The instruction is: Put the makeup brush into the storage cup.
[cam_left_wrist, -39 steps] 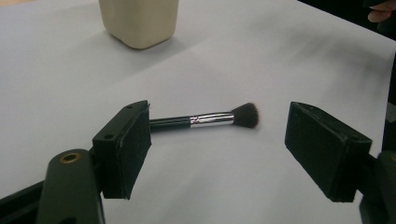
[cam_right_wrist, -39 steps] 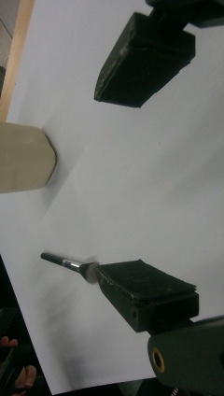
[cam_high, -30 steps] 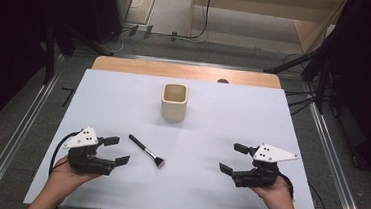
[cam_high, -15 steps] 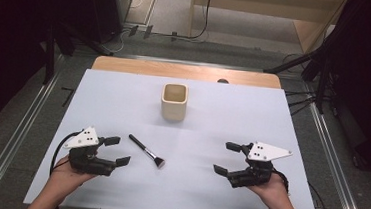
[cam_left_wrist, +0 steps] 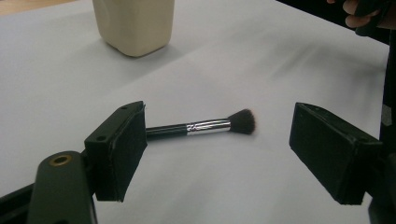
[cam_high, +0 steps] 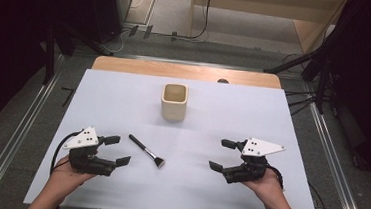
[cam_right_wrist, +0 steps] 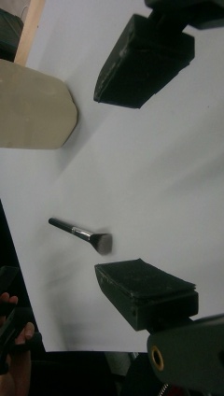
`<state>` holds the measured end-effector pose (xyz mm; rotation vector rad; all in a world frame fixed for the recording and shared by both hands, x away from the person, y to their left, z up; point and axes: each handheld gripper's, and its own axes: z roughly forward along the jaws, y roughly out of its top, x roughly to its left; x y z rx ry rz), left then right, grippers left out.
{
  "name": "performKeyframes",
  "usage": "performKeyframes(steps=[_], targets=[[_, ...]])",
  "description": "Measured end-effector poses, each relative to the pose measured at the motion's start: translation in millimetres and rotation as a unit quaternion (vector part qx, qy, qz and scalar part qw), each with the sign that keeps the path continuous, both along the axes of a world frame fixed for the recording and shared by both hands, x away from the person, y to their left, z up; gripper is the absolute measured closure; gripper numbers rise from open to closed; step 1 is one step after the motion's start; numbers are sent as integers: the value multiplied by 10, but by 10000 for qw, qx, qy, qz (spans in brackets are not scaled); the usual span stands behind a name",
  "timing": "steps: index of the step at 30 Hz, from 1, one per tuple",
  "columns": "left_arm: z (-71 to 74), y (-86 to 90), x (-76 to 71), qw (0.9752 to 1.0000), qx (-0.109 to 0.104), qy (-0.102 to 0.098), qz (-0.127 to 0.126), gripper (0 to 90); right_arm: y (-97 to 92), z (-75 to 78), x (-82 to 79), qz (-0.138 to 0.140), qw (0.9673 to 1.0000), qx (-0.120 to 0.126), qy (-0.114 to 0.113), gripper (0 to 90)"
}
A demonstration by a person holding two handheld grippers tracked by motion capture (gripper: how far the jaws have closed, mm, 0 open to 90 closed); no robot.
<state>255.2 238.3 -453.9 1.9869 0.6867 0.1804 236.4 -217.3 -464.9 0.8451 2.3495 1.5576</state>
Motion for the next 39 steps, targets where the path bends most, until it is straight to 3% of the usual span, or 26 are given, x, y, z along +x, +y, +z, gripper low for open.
performKeyframes(steps=[39], targets=[[-10,-18,-1,10000,32,16,-51,192,533,22,134,321,9995,1,-36,168]])
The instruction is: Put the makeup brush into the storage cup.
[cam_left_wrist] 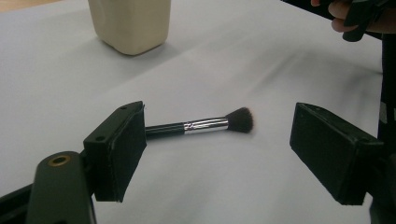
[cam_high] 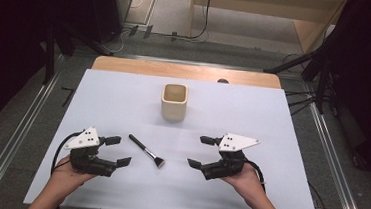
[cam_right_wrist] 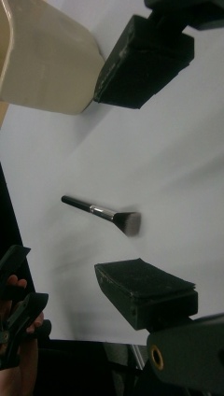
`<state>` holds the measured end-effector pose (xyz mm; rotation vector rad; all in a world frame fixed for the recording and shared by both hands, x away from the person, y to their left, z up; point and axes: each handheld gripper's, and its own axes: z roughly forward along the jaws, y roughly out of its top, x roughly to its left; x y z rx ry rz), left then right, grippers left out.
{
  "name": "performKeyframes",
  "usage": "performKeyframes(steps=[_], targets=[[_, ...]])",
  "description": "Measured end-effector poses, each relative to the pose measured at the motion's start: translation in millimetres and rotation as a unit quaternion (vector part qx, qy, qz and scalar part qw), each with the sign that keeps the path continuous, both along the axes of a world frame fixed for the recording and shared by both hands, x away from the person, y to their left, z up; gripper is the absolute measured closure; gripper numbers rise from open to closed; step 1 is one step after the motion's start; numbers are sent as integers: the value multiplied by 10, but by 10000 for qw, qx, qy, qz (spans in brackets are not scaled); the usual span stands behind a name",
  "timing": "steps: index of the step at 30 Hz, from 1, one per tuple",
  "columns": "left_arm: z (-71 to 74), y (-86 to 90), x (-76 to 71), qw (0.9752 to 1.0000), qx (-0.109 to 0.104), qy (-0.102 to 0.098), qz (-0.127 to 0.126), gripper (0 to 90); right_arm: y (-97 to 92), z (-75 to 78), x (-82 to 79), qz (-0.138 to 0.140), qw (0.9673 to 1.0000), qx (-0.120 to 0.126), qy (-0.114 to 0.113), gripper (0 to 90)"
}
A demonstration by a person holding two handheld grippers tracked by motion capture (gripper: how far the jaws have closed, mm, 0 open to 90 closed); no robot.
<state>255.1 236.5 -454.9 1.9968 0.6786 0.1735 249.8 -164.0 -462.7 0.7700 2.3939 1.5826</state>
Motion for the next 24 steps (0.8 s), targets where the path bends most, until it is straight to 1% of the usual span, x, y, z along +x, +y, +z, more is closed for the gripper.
performKeyframes(steps=[4,8,14,24], targets=[[1,0,0,10000,-13,3,-1,192,55,-3,17,9,10000,16,17,170],[0,0,-1,10000,-8,12,-9,192,116,-10,40,-11,10000,-19,-9,177],[-2,1,1,10000,3,20,-5,192,191,-9,62,15,10000,31,-21,178],[-2,18,5,10000,-3,39,25,192,373,-11,89,36,10000,-56,-66,172]])
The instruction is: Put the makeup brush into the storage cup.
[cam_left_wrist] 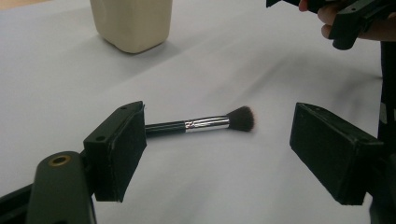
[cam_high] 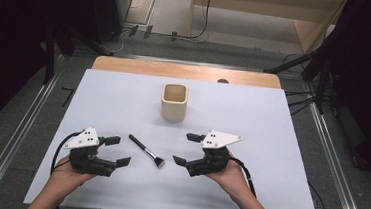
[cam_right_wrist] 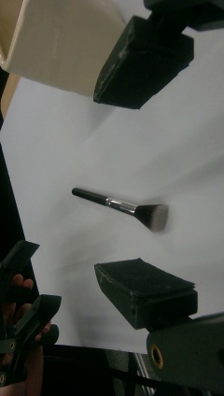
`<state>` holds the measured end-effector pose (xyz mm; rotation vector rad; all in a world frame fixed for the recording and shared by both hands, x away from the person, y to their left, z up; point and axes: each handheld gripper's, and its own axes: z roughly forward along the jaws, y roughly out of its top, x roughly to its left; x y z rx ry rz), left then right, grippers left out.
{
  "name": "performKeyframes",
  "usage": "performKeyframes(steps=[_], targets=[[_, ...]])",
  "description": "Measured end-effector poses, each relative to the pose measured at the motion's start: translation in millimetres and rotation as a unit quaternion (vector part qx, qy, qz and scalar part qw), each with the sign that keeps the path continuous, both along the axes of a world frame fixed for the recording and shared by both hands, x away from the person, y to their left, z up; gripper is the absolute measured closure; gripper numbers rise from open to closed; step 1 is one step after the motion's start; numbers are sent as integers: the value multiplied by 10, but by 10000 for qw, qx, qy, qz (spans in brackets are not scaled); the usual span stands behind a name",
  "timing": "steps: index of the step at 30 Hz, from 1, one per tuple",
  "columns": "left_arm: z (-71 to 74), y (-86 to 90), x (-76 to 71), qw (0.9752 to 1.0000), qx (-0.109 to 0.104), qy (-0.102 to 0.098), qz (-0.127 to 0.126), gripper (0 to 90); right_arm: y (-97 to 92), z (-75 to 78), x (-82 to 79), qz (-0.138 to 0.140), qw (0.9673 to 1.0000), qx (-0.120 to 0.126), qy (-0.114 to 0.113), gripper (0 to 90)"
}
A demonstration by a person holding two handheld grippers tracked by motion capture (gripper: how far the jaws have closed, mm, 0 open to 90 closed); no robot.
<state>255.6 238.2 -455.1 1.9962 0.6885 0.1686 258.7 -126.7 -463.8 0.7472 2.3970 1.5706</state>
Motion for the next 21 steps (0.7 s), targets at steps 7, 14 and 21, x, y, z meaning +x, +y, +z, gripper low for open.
performKeyframes(steps=[7,14,21], targets=[[-2,20,4,10000,-28,11,17,192,78,2,43,-71,9999,86,54,170],[-1,55,12,9999,-81,34,63,193,212,-7,92,-128,9998,133,41,170],[-2,66,14,9999,-73,40,89,198,300,-27,141,-147,9995,267,130,171]])
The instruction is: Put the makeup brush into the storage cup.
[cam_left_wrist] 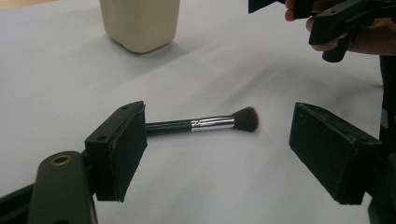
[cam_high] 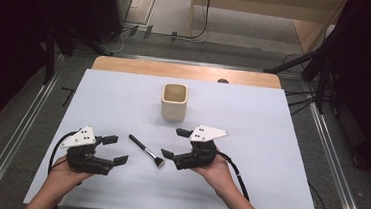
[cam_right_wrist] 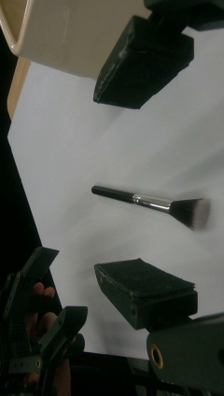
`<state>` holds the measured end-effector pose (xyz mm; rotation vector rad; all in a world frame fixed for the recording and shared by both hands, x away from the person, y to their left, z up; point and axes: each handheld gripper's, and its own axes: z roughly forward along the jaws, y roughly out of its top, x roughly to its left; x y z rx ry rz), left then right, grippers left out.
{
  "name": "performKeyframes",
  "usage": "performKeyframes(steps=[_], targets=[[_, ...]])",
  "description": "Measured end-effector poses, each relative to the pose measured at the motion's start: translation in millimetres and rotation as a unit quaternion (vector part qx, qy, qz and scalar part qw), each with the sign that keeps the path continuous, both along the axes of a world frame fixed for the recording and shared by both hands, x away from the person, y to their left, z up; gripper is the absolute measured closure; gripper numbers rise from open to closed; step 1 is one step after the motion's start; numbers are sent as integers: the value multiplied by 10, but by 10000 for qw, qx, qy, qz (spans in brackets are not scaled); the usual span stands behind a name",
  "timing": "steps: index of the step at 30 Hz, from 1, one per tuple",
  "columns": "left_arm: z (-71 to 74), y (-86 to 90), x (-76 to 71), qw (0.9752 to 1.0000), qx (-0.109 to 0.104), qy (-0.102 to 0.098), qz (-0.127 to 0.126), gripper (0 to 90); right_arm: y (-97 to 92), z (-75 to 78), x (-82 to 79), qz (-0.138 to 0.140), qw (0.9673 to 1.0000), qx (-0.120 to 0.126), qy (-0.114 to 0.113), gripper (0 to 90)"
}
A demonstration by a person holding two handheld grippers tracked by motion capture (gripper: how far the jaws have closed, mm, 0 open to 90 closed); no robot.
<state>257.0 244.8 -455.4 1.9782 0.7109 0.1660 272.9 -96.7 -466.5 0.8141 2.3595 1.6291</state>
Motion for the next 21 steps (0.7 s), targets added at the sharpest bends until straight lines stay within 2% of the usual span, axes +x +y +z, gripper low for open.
performKeyframes(steps=[6,9,13,18,20,21], targets=[[-1,11,4,10000,-9,-4,17,198,135,0,56,38,10000,-6,-4,172],[0,16,4,10000,-23,10,32,199,232,0,83,55,9999,117,22,178],[1,4,-1,10000,-17,15,3,199,313,1,104,73,9999,79,-20,179],[1,9,0,10000,1,6,7,199,473,11,161,152,9999,-9,16,179],[3,17,-1,10000,-4,13,30,199,526,16,192,155,9998,-93,85,179],[0,17,2,10000,-15,17,41,201,552,18,219,178,9994,-236,169,179]])
